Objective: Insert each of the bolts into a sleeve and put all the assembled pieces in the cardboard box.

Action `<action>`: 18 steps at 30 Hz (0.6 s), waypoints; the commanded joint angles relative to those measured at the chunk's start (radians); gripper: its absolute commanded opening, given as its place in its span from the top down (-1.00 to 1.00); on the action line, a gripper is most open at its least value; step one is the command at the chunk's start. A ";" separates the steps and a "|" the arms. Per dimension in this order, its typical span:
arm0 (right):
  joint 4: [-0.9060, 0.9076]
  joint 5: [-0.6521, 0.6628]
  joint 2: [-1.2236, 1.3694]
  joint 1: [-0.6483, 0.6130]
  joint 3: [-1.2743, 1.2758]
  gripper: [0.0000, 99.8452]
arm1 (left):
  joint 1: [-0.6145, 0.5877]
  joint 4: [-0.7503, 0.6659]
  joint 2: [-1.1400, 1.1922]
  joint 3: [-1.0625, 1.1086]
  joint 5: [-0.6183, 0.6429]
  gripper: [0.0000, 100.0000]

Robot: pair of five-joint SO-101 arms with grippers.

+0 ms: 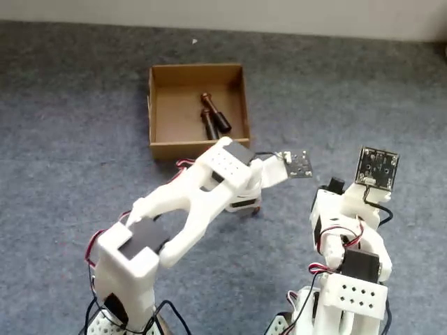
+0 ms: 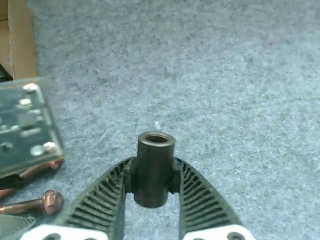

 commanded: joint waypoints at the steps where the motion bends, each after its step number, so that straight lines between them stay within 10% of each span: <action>1: -0.027 -0.011 -0.021 0.010 -0.005 0.99 | 0.012 -0.009 0.077 -0.113 -0.009 0.62; 18: -0.024 -0.011 -0.021 0.010 -0.004 0.99 | 0.016 -0.005 0.097 -0.125 0.018 0.99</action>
